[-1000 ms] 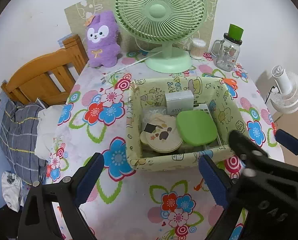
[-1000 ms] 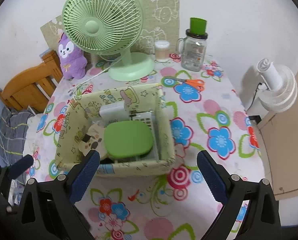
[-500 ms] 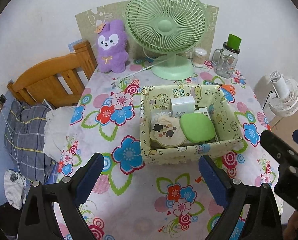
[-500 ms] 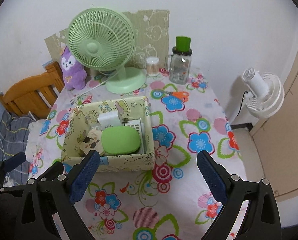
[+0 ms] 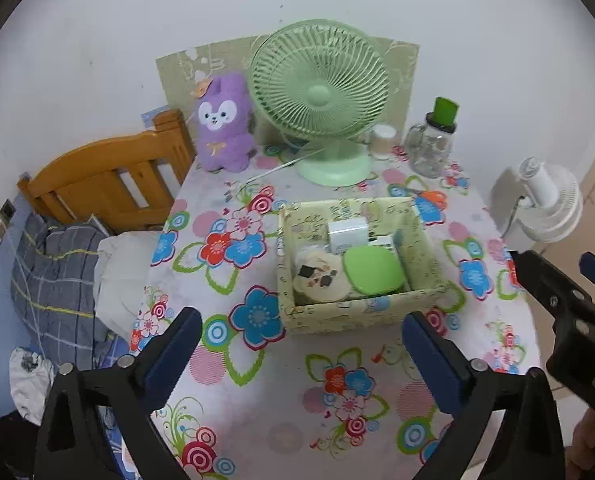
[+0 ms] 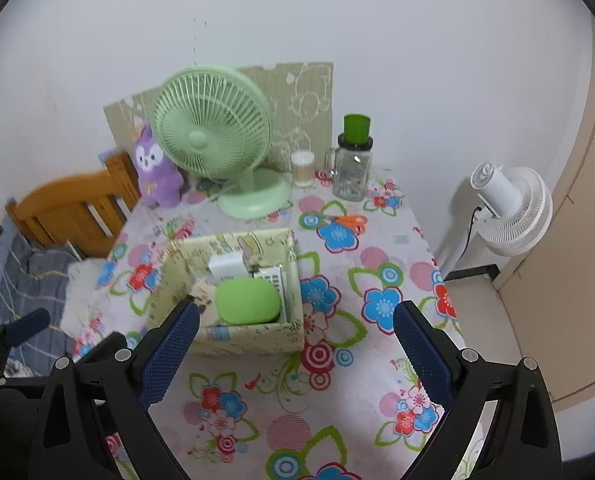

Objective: Organize rigid objects

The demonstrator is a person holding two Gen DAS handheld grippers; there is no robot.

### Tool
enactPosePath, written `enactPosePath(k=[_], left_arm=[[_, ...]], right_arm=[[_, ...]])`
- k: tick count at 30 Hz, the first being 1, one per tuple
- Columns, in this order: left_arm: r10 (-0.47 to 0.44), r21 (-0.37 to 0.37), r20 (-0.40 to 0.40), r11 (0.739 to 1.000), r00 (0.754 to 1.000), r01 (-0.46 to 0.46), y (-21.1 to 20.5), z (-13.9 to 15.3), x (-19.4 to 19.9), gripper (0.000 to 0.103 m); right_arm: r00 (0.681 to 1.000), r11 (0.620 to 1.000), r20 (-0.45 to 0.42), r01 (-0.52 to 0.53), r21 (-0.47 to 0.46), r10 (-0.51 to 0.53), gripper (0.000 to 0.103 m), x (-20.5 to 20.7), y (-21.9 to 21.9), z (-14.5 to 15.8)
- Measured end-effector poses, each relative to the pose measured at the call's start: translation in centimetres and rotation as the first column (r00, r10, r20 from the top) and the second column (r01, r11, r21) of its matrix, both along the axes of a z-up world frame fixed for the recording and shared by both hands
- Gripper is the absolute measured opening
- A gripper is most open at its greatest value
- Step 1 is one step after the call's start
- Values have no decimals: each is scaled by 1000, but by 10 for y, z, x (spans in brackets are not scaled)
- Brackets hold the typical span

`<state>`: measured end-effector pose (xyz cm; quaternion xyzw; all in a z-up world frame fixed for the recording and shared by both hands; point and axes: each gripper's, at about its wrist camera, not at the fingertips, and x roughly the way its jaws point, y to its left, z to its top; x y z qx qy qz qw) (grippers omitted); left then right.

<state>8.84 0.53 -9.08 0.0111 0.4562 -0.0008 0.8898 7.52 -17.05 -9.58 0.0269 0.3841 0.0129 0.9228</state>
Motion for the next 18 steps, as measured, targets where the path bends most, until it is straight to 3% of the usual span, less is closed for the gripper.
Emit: enactPosePath(k=[18], left_arm=[[6,-38,123,999,992,-2,7,61,-34,103]], right_arm=[[996,997,66,65,33,-67,99,-37,-23,59]])
